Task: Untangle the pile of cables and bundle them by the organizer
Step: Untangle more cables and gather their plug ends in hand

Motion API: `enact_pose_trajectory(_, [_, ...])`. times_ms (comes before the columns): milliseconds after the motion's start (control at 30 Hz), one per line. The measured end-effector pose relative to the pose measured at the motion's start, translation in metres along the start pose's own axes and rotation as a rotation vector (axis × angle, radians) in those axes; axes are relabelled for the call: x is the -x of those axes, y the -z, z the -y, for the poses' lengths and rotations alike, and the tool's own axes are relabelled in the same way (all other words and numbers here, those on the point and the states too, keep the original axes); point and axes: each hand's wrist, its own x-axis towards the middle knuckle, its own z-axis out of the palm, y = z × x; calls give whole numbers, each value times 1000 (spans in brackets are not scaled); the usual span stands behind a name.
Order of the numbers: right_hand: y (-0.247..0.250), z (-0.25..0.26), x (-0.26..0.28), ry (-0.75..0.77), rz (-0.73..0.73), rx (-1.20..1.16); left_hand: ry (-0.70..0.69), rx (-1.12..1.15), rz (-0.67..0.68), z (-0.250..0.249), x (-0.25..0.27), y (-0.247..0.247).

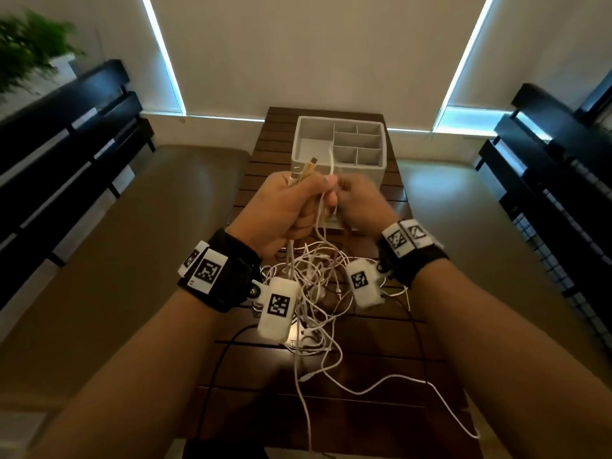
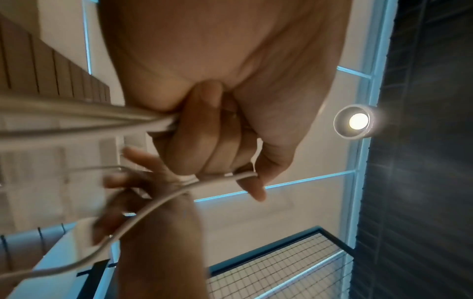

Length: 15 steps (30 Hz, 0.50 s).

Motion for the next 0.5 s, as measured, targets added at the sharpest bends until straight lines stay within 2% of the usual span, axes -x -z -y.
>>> enact_pose_trajectory(67, [14, 17, -7, 61, -31, -24, 16, -20, -59, 6, 2, 7])
enact_pose_trajectory(167, [31, 41, -11, 110, 30, 122, 15, -36, -98, 15, 5, 12])
enact_pose_trajectory(300, [53, 74, -12, 277, -145, -15, -7, 6, -100, 25, 6, 11])
enact_pose_trajectory(400, [58, 89, -14, 282, -114, 77, 14, 48, -138, 29, 7, 7])
enact_pose_trajectory(500, [71, 99, -14, 394, -192, 0, 21, 52, -176, 28, 8, 7])
